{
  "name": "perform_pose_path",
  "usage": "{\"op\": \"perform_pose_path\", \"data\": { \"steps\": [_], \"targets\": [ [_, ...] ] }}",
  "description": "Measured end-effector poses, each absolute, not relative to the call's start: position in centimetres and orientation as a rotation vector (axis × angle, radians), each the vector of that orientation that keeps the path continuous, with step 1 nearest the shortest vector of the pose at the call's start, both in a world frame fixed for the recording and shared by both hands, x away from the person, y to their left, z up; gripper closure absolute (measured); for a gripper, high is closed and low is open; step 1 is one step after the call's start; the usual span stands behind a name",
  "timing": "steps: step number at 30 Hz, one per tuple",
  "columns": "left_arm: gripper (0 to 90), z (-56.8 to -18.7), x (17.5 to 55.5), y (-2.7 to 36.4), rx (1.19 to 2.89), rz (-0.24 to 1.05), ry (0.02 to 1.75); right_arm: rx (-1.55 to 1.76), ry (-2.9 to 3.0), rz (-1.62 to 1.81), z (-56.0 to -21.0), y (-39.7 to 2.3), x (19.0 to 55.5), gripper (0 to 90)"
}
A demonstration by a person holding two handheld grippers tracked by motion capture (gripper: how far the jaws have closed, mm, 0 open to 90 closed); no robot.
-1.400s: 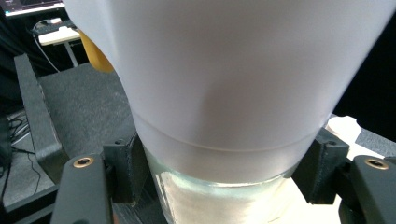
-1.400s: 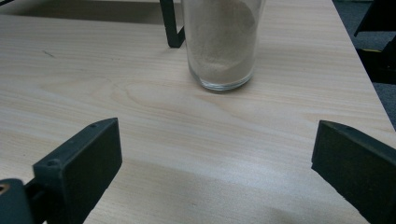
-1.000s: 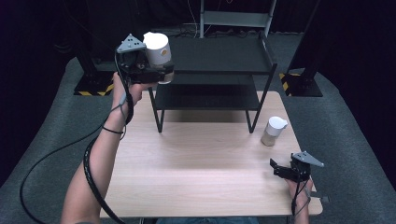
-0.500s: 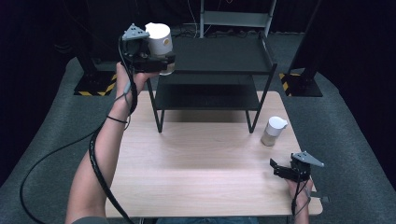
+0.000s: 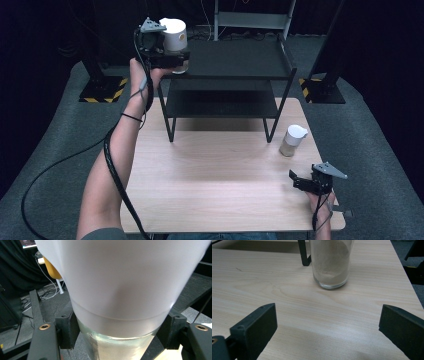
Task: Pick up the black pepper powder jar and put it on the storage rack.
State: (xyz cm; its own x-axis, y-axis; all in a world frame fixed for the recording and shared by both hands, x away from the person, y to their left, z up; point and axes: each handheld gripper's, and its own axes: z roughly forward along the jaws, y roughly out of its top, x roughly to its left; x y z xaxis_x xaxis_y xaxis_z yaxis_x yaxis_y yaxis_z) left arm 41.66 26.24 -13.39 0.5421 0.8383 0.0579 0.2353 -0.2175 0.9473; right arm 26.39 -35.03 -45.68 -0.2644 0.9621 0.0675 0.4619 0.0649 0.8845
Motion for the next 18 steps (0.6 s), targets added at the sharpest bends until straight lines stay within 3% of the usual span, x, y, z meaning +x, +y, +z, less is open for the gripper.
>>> {"op": "perform_pose_path", "data": {
  "steps": [18],
  "targets": [
    [30.3, -14.3, 43.6, 26.5, 1.727, 0.689, 0.97, 1.416, 1.785, 1.147, -45.7, -35.1, 26.4, 0.8]
  ]
}}
